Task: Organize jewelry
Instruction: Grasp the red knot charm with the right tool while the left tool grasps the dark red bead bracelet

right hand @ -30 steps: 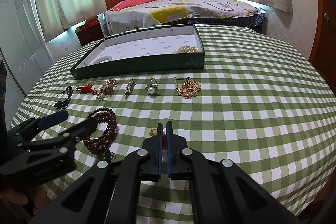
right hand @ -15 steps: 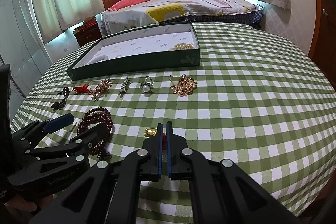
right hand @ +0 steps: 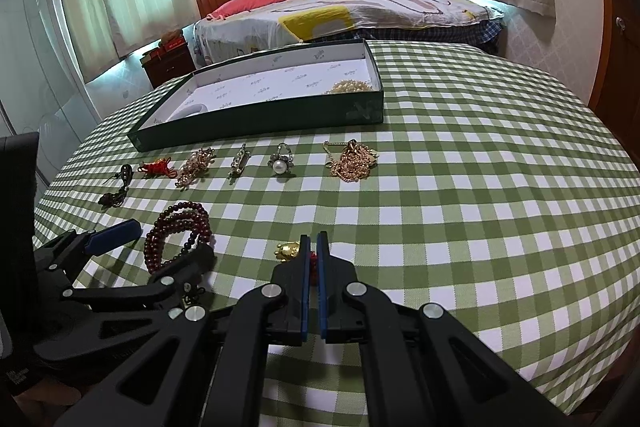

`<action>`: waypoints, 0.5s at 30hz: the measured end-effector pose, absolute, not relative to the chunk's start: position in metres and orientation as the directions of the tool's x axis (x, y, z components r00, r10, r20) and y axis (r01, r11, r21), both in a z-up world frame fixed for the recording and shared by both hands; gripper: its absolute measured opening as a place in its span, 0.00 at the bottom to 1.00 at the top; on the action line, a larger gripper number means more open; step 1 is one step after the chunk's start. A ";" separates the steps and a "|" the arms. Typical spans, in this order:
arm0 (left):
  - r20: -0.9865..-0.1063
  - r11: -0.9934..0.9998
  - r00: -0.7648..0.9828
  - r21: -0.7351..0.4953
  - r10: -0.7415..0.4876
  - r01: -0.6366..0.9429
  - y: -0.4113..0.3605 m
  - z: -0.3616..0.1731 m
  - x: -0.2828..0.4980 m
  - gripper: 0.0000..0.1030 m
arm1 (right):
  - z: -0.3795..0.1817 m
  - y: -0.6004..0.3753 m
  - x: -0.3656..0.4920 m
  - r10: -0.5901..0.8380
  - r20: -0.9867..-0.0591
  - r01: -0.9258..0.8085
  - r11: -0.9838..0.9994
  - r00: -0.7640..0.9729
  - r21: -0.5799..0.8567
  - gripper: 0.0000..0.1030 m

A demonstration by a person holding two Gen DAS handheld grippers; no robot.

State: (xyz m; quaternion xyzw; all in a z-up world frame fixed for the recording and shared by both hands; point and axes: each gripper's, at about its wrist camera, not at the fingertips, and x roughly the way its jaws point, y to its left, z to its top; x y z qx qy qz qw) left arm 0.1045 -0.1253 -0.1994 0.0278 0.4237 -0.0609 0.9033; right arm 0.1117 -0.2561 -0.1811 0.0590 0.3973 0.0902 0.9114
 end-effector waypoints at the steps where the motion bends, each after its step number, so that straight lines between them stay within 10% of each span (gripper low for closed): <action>1: -0.769 0.991 0.634 -0.004 -0.089 0.134 -0.125 -0.199 0.104 0.86 | -0.181 -0.256 0.112 0.211 -0.714 -0.118 0.977 0.668 0.179 0.03; 6: -0.768 0.990 0.634 -0.003 -0.091 0.138 -0.125 -0.198 0.103 0.80 | -0.182 -0.255 0.112 0.211 -0.714 -0.117 0.977 0.668 0.179 0.03; 15: -0.745 0.983 0.648 -0.061 -0.161 0.173 -0.105 -0.193 0.095 0.17 | -0.181 -0.252 0.111 0.214 -0.713 -0.126 0.977 0.668 0.174 0.03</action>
